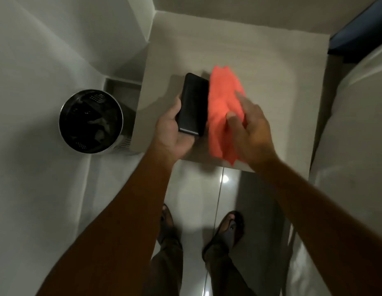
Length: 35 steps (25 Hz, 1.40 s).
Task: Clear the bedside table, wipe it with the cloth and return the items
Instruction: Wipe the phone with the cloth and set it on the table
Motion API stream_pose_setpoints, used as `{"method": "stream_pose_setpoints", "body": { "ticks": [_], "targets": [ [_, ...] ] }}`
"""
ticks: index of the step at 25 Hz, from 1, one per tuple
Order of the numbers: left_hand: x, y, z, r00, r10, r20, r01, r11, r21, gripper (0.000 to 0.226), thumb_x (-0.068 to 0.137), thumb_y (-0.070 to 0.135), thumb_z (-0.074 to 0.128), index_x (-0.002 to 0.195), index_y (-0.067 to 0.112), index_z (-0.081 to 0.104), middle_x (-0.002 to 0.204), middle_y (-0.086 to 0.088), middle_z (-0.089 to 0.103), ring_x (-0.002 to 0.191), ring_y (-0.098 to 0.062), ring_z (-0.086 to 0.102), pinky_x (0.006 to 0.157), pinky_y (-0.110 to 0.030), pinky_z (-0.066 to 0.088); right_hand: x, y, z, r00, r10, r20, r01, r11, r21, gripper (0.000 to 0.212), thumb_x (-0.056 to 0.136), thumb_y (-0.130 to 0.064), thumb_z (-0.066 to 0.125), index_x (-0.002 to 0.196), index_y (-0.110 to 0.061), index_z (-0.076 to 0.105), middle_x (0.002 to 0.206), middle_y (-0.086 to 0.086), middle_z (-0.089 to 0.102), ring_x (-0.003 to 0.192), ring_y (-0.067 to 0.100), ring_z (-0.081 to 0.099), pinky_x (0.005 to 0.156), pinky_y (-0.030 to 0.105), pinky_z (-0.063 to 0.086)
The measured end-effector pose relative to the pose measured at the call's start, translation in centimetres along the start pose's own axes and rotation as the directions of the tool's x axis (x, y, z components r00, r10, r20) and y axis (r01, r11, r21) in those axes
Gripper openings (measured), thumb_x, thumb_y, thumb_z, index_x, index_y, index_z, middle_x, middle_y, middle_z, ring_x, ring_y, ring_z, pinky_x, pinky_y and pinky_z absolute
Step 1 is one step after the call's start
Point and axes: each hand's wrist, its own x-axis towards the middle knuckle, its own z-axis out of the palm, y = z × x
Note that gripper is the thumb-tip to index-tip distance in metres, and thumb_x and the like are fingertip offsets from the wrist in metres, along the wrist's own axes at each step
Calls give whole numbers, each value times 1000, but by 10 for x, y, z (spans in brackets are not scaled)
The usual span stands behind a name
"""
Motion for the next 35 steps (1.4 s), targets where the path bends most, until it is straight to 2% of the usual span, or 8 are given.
{"method": "stream_pose_setpoints", "body": {
  "ticks": [4,7,10,13,15,22,27,35],
  "targets": [
    [-10,-38,4,994,-105,31,104,994,26,43,105,48,26,115,23,60,116,4,69,107,-9,70,102,-29,52,-26,-35,36,972,-186,145,229,892,-389,53,101,-43,31,146,-21,46,152,15,39,135,38,39,107,49,32],
    [-4,-43,9,994,-27,103,35,996,-77,46,106,42,40,145,22,53,142,-11,63,133,-34,58,111,-51,47,47,-32,36,999,-27,33,37,930,-365,49,101,-33,35,147,-19,45,153,17,39,132,42,40,107,52,37],
    [5,-35,7,997,8,82,-6,999,-32,45,108,37,31,142,19,53,142,-9,62,130,-27,61,113,-49,47,51,-32,37,998,-66,-5,62,952,-301,47,96,-29,39,140,-24,55,132,19,52,108,40,51,90,48,49],
    [8,-28,4,999,-8,38,6,998,70,39,110,36,19,117,28,56,117,6,66,103,-5,70,93,-28,57,-4,-50,48,974,-200,108,225,916,-333,46,99,-43,37,137,-27,57,120,13,55,97,32,52,79,40,49],
    [4,-28,11,999,51,-7,-50,989,142,35,110,34,28,123,21,58,125,-1,67,115,-15,66,103,-42,54,16,-47,44,977,-200,69,212,902,-375,47,98,-48,37,136,-29,57,119,12,55,96,32,53,78,40,49],
    [18,-10,0,976,190,105,-161,959,-232,44,109,29,40,152,20,42,138,-24,57,110,-36,65,73,-43,61,60,16,-4,996,86,28,-67,910,-408,51,99,-58,30,134,-30,55,126,12,59,107,32,61,90,39,52],
    [54,54,-9,940,337,-46,-323,926,196,46,105,15,46,149,27,46,146,-15,54,128,-37,58,88,-54,60,0,40,-25,991,129,46,-70,767,-638,51,97,-57,32,131,-28,57,127,14,55,111,41,49,96,49,34],
    [75,62,-5,768,625,137,-314,181,932,41,104,22,52,144,14,51,140,-10,59,129,-25,58,105,-43,55,33,39,-13,995,97,-14,-84,764,-640,26,99,-34,46,111,-15,60,112,21,61,102,43,54,85,47,43]
  ]
}}
